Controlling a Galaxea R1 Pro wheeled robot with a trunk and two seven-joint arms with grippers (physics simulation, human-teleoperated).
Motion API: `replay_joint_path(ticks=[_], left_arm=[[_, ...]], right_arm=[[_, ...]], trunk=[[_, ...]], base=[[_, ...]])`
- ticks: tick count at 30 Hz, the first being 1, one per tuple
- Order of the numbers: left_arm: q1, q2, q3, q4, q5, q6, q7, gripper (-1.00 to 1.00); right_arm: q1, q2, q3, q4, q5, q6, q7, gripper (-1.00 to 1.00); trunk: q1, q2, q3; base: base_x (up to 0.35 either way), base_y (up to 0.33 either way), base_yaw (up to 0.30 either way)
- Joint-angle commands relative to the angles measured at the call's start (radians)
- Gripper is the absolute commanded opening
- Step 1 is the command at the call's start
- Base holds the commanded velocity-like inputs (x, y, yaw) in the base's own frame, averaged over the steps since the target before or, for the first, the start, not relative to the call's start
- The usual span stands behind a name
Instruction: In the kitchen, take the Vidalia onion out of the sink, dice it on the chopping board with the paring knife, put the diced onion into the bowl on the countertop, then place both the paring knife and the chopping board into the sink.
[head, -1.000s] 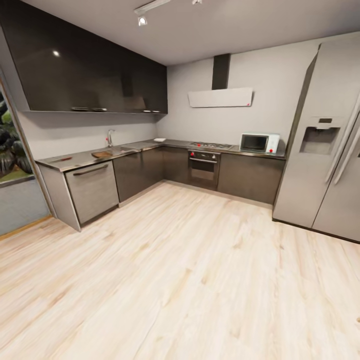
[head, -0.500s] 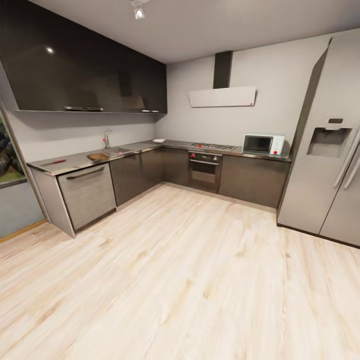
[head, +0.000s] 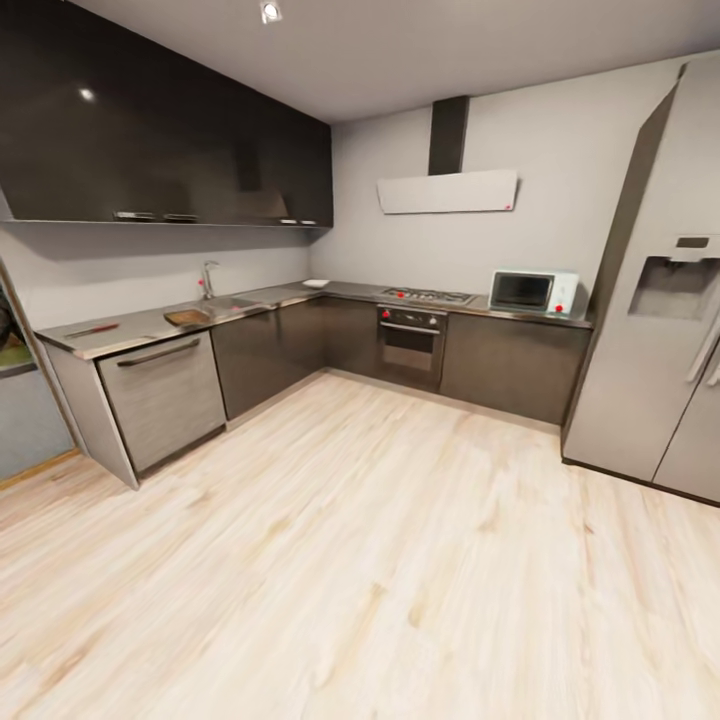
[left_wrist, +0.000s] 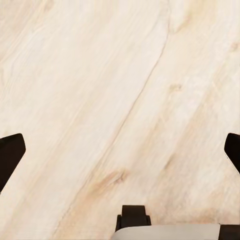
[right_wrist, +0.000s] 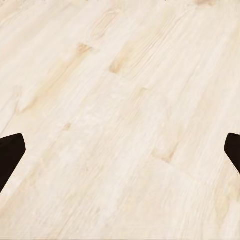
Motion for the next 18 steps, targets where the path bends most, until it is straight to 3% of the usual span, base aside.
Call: replay_joint_path(ticks=[1,18], left_arm=[[0.000,0.000,0.001,0.000,0.000,-0.002,0.000,1.00],[0.000,0.000,0.001,0.000,0.000,-0.002,0.002,1.00]], right_arm=[[0.000,0.000,0.000,0.000,0.000,-0.002,-0.001,1.00],[0.000,0.000,0.000,0.000,0.000,-0.002,-0.001,1.00]], trunk=[[0.001,0.000,-0.001],[0.001,0.000,-0.001]], base=[[0.299,-0.076,0.044],[0.300,-0.095,0.146]])
